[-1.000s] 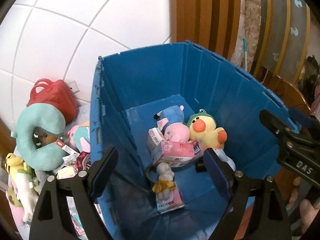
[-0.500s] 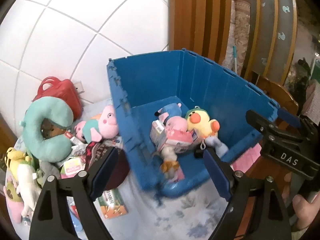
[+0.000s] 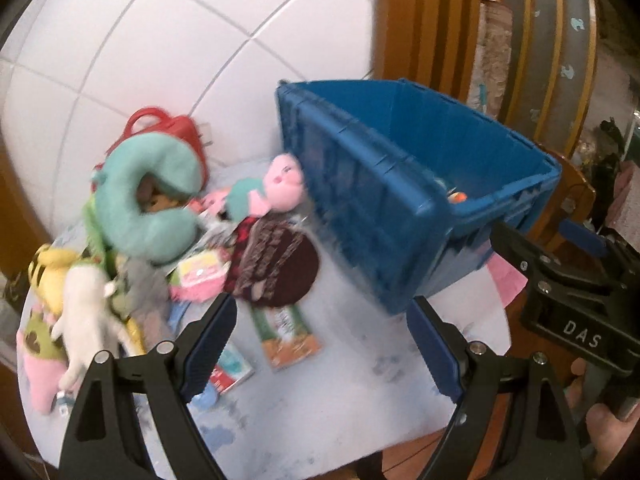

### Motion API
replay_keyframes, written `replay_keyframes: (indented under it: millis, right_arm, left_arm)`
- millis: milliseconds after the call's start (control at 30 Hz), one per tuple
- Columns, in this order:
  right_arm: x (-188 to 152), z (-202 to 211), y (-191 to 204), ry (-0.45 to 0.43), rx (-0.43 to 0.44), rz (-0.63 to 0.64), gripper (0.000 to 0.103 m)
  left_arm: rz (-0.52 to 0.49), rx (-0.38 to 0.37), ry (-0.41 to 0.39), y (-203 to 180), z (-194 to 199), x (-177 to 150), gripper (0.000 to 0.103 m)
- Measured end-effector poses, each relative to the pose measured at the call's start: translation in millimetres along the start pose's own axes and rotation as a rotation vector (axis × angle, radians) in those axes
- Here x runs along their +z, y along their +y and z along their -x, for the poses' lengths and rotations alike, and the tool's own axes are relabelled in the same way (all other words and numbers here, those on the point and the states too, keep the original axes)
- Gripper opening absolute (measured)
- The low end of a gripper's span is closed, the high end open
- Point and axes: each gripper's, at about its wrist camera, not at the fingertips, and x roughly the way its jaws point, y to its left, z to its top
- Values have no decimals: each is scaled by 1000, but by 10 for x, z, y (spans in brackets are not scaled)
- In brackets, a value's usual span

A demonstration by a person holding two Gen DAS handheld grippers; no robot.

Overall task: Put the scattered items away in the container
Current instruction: 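Move both grippers back over the table toward the remaining items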

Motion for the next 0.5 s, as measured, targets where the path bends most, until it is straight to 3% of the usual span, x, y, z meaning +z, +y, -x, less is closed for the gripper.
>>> replay_keyframes:
  millis: [233,500]
  right_arm:
    - [-251,-154,603,81,69,74,103]
    - [-297,-575,1213,130,210,151,103]
  left_arm:
    - [91,90,47,508,-38,-252,87]
    - [203,214,99,1106,-112,-522,87]
